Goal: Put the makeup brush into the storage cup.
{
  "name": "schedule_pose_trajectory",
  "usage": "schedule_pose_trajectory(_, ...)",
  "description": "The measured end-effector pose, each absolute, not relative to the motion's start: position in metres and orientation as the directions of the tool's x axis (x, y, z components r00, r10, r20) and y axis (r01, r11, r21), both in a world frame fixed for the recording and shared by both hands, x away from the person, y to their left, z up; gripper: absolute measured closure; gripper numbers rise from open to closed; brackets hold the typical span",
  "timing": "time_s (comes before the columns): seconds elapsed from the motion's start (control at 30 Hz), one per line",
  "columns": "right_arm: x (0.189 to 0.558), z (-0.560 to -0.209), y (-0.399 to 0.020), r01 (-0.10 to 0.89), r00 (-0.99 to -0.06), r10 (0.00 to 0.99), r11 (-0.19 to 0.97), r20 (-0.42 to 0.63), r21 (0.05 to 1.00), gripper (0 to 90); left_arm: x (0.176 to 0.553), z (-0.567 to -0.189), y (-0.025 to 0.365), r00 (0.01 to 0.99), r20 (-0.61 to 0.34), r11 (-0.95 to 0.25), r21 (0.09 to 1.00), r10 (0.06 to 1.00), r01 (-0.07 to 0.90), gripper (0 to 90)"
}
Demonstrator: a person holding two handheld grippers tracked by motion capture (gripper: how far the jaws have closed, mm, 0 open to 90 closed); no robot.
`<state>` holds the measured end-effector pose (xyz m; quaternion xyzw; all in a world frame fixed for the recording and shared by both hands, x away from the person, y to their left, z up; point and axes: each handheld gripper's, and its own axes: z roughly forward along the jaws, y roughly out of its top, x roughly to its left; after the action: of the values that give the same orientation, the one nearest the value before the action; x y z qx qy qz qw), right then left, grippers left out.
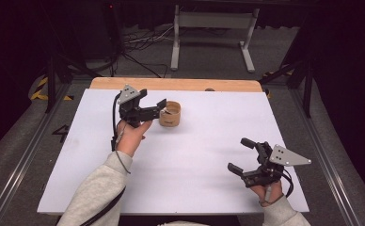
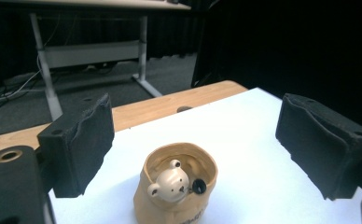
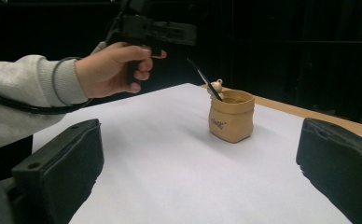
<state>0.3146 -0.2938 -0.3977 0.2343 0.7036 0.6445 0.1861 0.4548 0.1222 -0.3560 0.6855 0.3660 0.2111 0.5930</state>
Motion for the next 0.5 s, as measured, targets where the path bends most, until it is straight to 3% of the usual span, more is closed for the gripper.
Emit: schedule_pose_trajectory(0.5, 0.334, -0.400, -0.303, 0.096, -0.796, 0.604, 0.067, 0.036, 0.993, 1.2, 0.411, -0.354, 0.175, 0.719, -0.140, 0.028, 0.986, 0.681, 0.166, 5.9)
